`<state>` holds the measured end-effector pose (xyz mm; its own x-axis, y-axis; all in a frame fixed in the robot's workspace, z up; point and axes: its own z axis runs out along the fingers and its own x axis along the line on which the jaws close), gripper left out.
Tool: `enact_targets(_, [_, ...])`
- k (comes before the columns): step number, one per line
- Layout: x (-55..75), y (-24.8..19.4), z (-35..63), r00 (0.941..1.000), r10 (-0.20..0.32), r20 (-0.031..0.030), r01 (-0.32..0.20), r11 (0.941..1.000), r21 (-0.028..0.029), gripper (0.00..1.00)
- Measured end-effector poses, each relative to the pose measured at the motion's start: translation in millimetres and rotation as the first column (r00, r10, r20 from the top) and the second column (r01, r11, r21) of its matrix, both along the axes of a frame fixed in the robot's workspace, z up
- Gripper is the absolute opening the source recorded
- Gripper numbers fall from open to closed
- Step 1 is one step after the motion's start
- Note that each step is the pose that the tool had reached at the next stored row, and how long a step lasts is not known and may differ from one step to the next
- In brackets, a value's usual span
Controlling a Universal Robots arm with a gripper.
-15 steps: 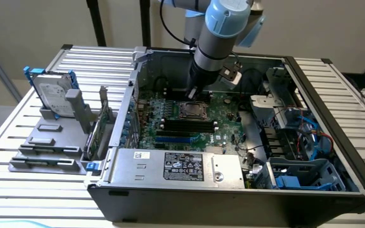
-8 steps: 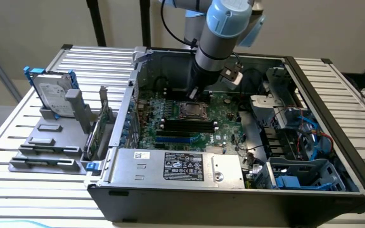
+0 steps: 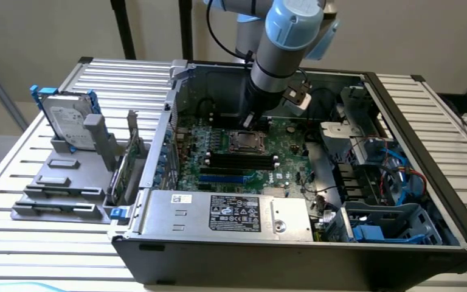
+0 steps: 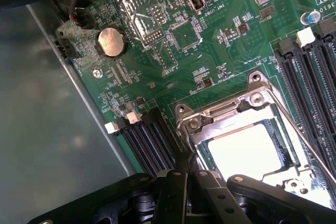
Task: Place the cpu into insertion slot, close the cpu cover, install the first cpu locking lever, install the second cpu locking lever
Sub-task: 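Install the first cpu locking lever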
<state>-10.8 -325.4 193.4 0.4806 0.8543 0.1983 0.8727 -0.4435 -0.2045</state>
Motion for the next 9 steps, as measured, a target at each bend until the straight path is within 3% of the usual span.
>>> enact_targets(3, [0.2, -0.1, -0.2, 1.0, 0.002, 0.0, -0.002, 1.0, 0.0041, 0.11])
enact_targets(9, [0.6, -0.6, -0.5, 1.0, 0.009, 0.0002, -0.009, 0.9998, 0.0205, 0.11])
